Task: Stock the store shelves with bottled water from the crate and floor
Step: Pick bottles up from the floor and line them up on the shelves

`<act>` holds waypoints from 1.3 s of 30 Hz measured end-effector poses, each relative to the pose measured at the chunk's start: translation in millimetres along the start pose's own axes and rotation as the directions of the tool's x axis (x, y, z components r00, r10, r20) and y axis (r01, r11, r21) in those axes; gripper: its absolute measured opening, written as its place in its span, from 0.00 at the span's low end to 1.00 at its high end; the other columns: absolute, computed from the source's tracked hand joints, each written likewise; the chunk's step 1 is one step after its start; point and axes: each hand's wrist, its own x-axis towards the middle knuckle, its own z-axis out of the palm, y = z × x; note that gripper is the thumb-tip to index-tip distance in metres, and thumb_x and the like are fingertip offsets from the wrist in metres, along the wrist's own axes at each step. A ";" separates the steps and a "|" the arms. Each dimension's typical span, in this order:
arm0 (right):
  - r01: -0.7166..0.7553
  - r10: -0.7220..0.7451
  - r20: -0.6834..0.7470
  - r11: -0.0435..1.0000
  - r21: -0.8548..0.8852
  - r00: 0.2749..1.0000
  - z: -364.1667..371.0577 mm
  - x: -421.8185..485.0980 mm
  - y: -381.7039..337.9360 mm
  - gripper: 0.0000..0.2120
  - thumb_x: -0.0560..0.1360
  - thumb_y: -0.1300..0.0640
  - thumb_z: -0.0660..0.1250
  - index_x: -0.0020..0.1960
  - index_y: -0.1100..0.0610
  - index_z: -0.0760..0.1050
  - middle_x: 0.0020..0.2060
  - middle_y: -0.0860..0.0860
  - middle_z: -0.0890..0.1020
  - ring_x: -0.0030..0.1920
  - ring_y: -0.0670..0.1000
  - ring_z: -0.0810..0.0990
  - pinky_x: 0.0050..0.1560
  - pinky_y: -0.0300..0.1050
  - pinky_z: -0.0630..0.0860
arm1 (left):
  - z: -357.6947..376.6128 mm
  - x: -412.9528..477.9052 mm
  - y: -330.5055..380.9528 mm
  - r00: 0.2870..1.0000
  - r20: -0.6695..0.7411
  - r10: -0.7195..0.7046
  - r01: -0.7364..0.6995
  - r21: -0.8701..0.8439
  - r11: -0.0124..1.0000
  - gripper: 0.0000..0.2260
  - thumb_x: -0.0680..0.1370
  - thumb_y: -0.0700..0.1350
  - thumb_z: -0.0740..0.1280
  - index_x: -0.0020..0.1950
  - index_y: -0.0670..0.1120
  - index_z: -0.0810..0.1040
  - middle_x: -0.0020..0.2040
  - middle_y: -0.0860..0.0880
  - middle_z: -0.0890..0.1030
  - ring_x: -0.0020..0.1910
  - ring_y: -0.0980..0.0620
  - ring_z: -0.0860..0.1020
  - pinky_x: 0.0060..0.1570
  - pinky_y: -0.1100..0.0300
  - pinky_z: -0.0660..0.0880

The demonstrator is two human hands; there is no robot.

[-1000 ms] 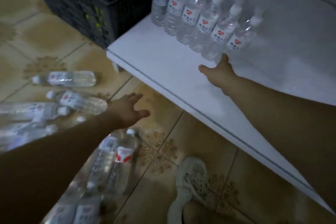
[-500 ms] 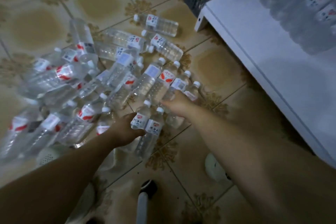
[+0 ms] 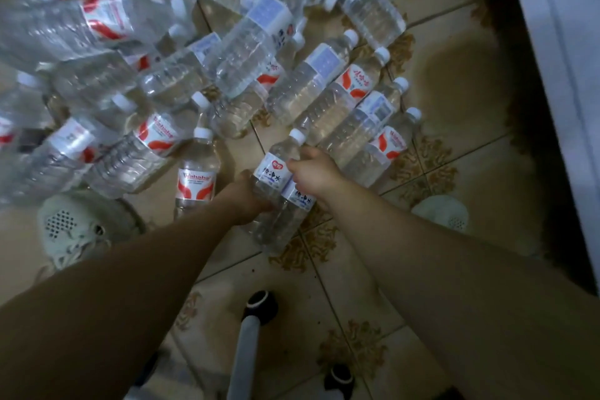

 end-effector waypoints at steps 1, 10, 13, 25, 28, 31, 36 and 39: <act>-0.011 0.011 0.000 1.000 0.005 1.000 0.2 2.3 -0.4 0.27 0.66 0.43 0.65 0.64 0.46 0.75 0.54 0.53 0.81 0.56 0.60 0.80 0.57 0.62 0.78 | -1.5 4.0 0.2 1.000 0.006 -0.022 0.022 0.027 0.999 0.21 0.74 0.44 0.72 0.65 0.44 0.70 0.54 0.48 0.76 0.44 0.53 0.73 0.39 0.63 0.71; -0.014 0.009 0.088 0.998 0.062 0.996 -18.3 -33.9 -10.2 0.23 0.76 0.52 0.67 0.70 0.46 0.70 0.59 0.49 0.79 0.57 0.55 0.79 0.61 0.59 0.76 | -16.9 -18.3 5.1 0.996 0.036 -0.085 0.088 -0.101 0.991 0.16 0.76 0.46 0.70 0.59 0.41 0.73 0.47 0.46 0.76 0.41 0.51 0.75 0.38 0.59 0.74; 0.010 -0.025 0.107 0.990 0.141 0.994 -27.7 -58.8 -17.4 0.25 0.76 0.43 0.66 0.71 0.42 0.64 0.54 0.47 0.80 0.55 0.53 0.79 0.60 0.59 0.75 | -22.1 -46.1 9.1 0.994 0.082 -0.066 0.085 -0.257 0.963 0.17 0.74 0.47 0.72 0.58 0.43 0.72 0.50 0.42 0.79 0.46 0.44 0.81 0.47 0.48 0.80; 0.631 -0.548 -0.313 0.690 0.356 0.776 -95.8 -240.8 -86.1 0.25 0.77 0.49 0.67 0.72 0.46 0.66 0.45 0.38 0.82 0.51 0.42 0.81 0.55 0.44 0.78 | -39.2 -235.3 88.8 0.918 -0.097 0.386 -0.370 -0.563 0.739 0.14 0.79 0.44 0.65 0.64 0.53 0.69 0.51 0.53 0.79 0.44 0.56 0.80 0.38 0.62 0.78; 0.764 -0.645 -0.410 0.562 0.316 0.645 -120.1 -301.2 -97.6 0.23 0.78 0.50 0.66 0.72 0.47 0.67 0.47 0.39 0.81 0.48 0.39 0.81 0.52 0.41 0.78 | -39.6 -284.2 101.3 0.848 -0.140 0.512 -0.503 -0.519 0.691 0.28 0.76 0.42 0.69 0.73 0.53 0.62 0.59 0.47 0.78 0.54 0.47 0.80 0.54 0.46 0.78; 0.851 -0.714 -0.464 0.429 0.302 0.524 -142.3 -361.8 -103.6 0.20 0.80 0.52 0.62 0.72 0.48 0.67 0.49 0.43 0.82 0.45 0.40 0.83 0.44 0.37 0.77 | -38.1 -337.1 118.7 0.749 -0.240 0.617 -0.650 -0.443 0.617 0.34 0.71 0.44 0.74 0.74 0.53 0.63 0.59 0.44 0.77 0.55 0.43 0.80 0.56 0.39 0.76; 0.947 -0.805 -0.506 0.213 0.240 0.309 -176.2 -446.2 -95.2 0.19 0.81 0.58 0.60 0.72 0.52 0.68 0.57 0.50 0.81 0.53 0.47 0.82 0.52 0.43 0.79 | -30.4 -410.6 145.2 0.571 -0.315 0.758 -0.808 -0.378 0.452 0.32 0.62 0.47 0.76 0.65 0.55 0.72 0.58 0.39 0.77 0.51 0.43 0.81 0.50 0.43 0.79; 0.970 -0.827 -0.516 0.132 0.203 0.220 -194.8 -489.2 -84.5 0.25 0.80 0.58 0.63 0.75 0.52 0.63 0.57 0.52 0.82 0.51 0.47 0.83 0.45 0.40 0.79 | -25.4 -442.2 160.9 0.478 -0.314 0.820 -0.866 -0.321 0.382 0.32 0.61 0.47 0.77 0.64 0.55 0.73 0.56 0.41 0.79 0.54 0.40 0.81 0.56 0.36 0.75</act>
